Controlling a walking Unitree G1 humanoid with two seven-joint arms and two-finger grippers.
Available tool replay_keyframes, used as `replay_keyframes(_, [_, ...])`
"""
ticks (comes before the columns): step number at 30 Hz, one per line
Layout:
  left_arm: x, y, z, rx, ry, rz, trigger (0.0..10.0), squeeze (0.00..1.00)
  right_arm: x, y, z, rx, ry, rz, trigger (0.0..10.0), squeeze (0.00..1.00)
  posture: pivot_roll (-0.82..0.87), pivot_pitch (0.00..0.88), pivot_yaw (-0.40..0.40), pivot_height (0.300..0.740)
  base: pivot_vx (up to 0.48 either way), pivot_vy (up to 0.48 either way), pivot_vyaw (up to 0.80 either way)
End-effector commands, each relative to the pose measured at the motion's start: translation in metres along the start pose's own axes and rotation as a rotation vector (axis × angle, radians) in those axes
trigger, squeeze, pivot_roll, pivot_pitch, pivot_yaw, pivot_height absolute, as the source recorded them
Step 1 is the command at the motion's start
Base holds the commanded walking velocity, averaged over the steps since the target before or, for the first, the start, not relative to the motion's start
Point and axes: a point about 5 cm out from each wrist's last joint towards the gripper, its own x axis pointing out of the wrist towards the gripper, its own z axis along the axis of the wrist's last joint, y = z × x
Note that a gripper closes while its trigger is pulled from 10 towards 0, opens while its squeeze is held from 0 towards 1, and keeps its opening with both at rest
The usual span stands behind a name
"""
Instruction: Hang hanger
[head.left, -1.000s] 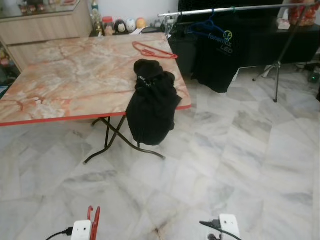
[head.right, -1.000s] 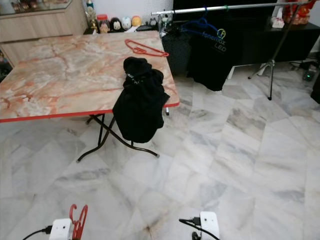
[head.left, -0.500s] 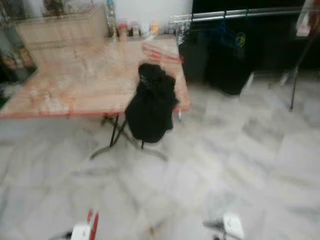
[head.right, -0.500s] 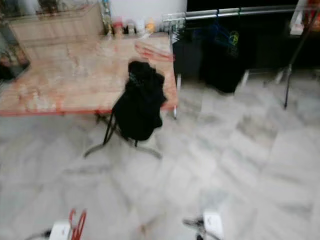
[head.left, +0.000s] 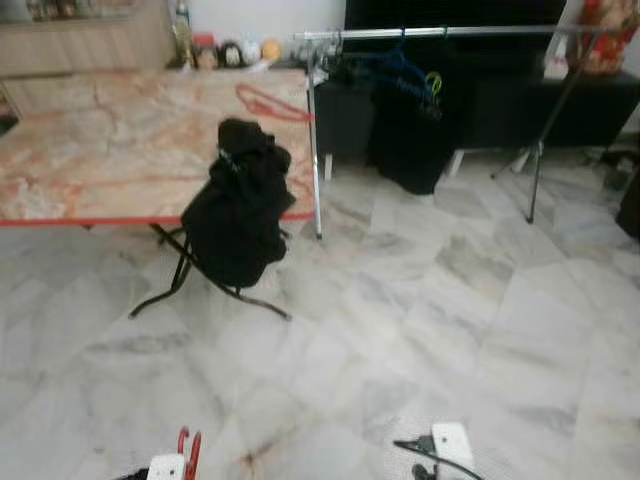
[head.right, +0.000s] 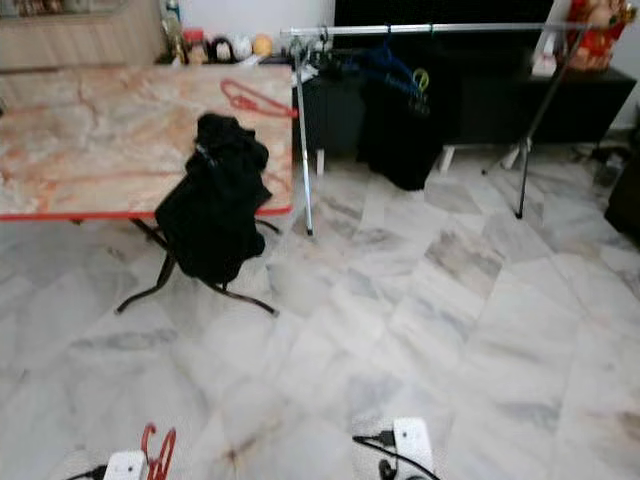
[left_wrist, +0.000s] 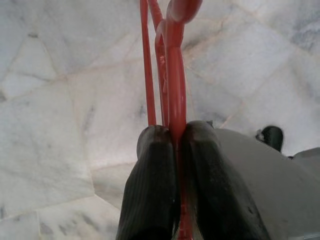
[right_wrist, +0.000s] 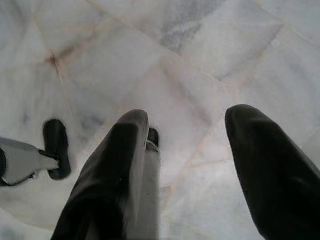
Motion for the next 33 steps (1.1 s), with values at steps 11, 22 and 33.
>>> replay_keyframes(11, [-0.001, 0.002, -0.002, -0.030, 0.006, 0.019, 10.0, 0.00, -0.001, -0.011, 0.004, 0.014, -0.016, 0.000, 10.0, 0.00, 0.01, 0.000, -0.003, 0.740, 0.000, -0.308, 0.00])
replay_keyframes(22, [0.000, 0.000, -0.002, -0.030, 0.008, 0.009, 10.0, 0.00, 0.000, -0.004, 0.006, 0.016, -0.015, 0.005, 10.0, 0.00, 0.00, 0.000, 0.008, 0.740, 0.000, -0.310, 0.00])
replay_keyframes(33, [0.000, 0.002, -0.001, -0.023, 0.006, 0.007, 10.0, 0.00, 0.001, 0.014, 0.003, 0.016, -0.007, 0.024, 10.0, 0.00, 0.00, 0.000, 0.013, 0.740, 0.000, -0.309, 0.00])
